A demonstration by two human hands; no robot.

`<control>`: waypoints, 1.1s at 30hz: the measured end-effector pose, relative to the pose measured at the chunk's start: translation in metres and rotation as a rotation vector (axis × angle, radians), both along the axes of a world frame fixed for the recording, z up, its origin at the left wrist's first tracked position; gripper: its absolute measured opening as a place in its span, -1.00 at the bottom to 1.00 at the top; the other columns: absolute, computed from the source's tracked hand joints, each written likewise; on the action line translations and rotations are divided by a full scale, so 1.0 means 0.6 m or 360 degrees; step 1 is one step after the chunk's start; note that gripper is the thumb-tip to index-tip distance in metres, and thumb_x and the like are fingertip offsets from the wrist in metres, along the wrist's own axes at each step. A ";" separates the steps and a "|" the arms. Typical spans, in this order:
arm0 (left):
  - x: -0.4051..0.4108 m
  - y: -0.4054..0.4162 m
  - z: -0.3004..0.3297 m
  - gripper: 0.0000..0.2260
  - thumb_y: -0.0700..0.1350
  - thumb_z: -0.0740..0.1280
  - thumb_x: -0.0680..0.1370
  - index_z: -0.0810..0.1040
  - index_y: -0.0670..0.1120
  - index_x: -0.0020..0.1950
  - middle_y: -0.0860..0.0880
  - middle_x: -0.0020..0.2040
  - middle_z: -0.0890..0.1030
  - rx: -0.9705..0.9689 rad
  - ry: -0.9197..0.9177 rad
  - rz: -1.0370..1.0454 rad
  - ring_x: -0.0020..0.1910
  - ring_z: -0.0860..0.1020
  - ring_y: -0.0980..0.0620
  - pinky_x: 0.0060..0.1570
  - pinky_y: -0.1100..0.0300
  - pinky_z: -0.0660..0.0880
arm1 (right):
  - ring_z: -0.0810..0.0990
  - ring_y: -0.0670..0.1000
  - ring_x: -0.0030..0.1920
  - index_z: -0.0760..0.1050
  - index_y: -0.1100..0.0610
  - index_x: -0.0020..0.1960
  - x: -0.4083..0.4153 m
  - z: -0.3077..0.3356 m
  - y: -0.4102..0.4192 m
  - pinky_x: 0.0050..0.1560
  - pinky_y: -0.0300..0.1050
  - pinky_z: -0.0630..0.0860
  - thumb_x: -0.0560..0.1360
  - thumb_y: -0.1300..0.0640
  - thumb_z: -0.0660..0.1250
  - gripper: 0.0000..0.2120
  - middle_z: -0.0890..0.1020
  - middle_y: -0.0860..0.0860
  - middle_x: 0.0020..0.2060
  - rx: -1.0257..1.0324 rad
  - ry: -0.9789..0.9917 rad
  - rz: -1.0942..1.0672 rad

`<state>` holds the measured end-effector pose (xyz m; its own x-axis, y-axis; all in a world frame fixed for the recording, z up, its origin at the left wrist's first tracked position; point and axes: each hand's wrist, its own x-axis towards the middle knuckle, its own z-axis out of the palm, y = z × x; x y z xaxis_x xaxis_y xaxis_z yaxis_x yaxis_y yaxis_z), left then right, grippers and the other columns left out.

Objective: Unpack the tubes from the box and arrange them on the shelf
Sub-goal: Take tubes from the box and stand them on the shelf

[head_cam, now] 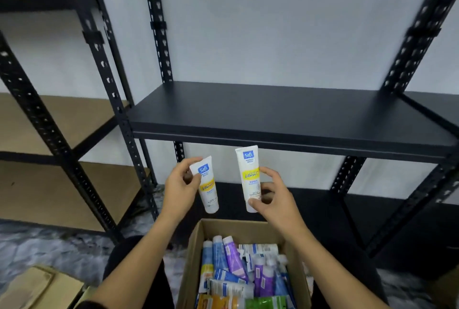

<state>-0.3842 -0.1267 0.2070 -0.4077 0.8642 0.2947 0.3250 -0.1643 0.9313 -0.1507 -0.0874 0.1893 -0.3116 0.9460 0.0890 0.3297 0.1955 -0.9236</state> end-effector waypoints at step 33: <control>-0.192 0.214 0.382 -0.68 -0.28 0.33 0.58 0.58 0.09 0.21 0.02 -0.03 0.64 0.0435 0.0221 0.0060 -0.01 0.63 0.01 0.03 -0.03 0.63 | 0.63 -0.27 -0.15 0.15 -0.25 0.38 -0.212 0.298 0.281 -0.23 -0.38 0.50 0.43 0.17 0.50 -0.26 0.59 -0.20 -0.02 0.0640 0.0074 -0.0135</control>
